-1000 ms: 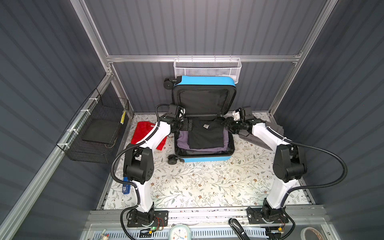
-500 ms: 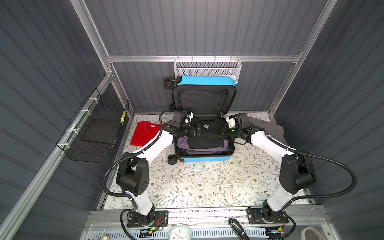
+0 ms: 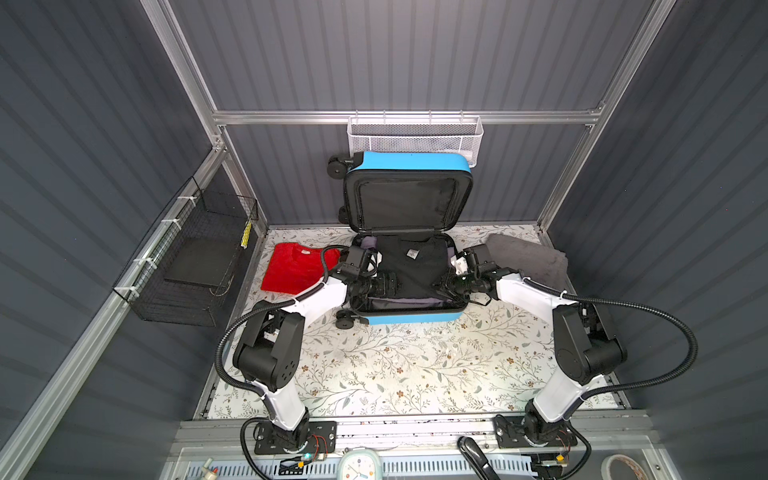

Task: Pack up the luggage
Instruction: 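Lower the black T-shirt into the suitcase and open both grippers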

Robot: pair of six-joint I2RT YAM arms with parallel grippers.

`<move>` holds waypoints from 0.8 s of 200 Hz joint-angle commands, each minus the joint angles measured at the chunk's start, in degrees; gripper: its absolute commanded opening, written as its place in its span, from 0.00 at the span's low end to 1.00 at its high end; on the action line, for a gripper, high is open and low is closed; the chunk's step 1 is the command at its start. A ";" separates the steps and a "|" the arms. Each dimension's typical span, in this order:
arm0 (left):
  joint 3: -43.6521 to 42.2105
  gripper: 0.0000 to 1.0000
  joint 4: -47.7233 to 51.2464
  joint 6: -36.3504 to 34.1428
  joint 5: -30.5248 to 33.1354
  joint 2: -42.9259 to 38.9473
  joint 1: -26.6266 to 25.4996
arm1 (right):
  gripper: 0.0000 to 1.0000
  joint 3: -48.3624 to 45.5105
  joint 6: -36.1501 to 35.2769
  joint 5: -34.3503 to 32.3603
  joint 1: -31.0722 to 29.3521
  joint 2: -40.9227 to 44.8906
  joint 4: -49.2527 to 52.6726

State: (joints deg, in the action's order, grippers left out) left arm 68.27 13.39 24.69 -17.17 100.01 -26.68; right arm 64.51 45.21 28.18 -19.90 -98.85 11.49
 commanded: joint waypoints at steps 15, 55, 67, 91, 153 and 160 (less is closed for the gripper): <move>10.39 1.00 3.34 -2.80 0.68 -0.47 0.51 | 0.47 6.37 -2.46 -0.21 1.80 2.10 3.87; 22.99 1.00 4.80 -5.56 0.12 8.32 2.10 | 0.52 9.39 -3.20 0.60 3.97 1.01 5.53; 25.55 1.00 4.46 -6.44 0.42 10.69 2.46 | 0.53 9.05 -3.27 0.56 4.09 0.72 5.46; 27.95 1.00 1.68 -6.81 1.23 14.44 2.77 | 0.55 7.37 -2.44 1.22 4.15 0.09 3.78; 23.97 1.00 -6.95 -3.99 4.01 17.37 2.86 | 0.59 4.37 -1.53 1.50 4.17 -2.44 0.34; 23.93 1.00 -7.05 -4.18 3.57 16.91 2.81 | 0.59 4.60 -1.77 1.69 4.26 -2.49 0.46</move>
State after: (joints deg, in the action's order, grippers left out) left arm 92.60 9.58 20.14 -13.65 117.32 -23.86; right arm 69.38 43.57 28.77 -15.64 -100.62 13.10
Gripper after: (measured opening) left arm 0.998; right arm 0.585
